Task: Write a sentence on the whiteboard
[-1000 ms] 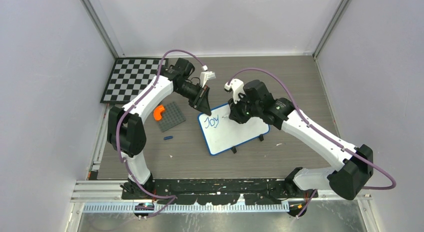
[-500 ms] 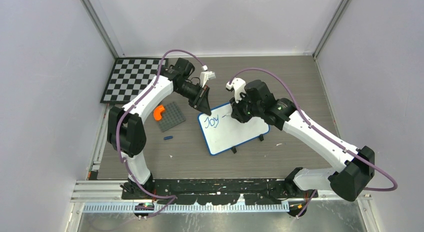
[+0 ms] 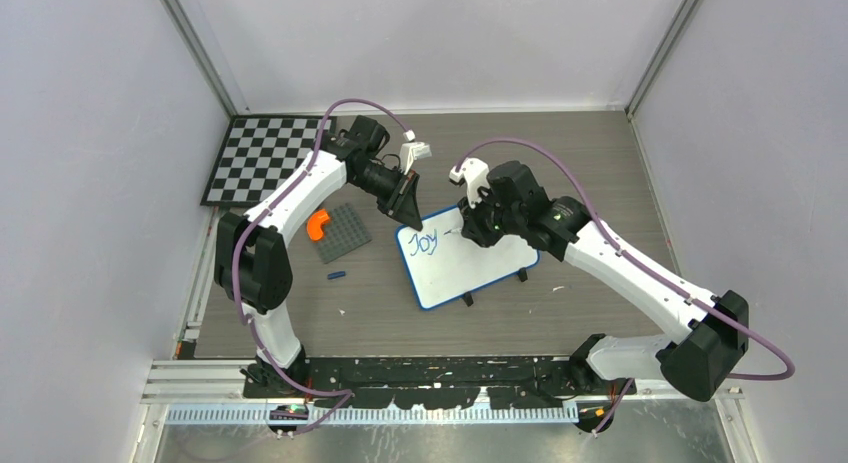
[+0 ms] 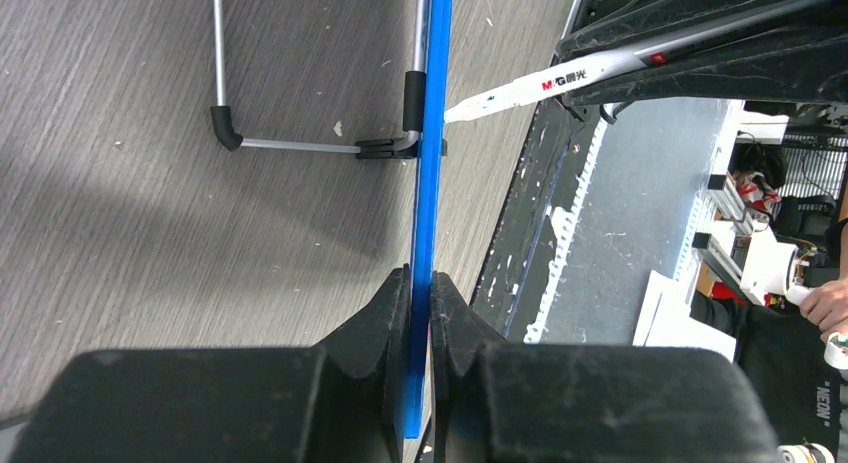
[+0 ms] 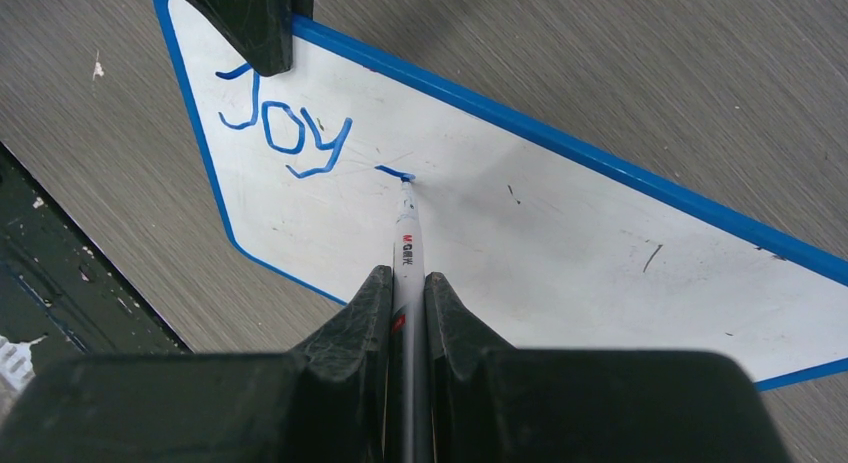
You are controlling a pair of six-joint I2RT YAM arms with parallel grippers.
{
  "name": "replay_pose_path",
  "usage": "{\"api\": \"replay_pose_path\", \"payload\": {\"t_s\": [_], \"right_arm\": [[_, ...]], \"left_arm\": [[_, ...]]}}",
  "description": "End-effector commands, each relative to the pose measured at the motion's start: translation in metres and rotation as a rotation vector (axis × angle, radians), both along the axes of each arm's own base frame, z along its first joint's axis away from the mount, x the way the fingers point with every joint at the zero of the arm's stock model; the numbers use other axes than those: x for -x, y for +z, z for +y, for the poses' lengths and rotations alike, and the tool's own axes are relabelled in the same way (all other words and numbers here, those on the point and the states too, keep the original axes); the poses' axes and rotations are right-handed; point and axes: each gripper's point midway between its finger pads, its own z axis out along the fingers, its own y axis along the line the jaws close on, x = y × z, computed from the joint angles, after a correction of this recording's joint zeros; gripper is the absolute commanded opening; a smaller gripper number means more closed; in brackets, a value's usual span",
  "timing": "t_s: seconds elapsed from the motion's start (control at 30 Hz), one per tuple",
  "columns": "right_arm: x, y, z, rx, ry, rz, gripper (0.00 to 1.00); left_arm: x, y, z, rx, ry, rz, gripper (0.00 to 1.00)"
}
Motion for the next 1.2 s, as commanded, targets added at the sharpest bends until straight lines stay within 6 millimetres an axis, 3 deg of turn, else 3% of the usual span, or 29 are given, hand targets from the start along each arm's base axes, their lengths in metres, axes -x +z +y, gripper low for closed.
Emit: {"api": "replay_pose_path", "payload": {"t_s": [0.0, 1.17], "right_arm": [[-0.002, 0.000, 0.001, 0.002, 0.010, -0.023, 0.00], [0.003, -0.026, -0.003, 0.070, 0.047, 0.012, 0.00]], "left_arm": [[0.004, -0.009, -0.004, -0.034, -0.011, 0.008, 0.00], [0.004, -0.009, -0.003, -0.039, -0.011, 0.008, 0.00]]}}
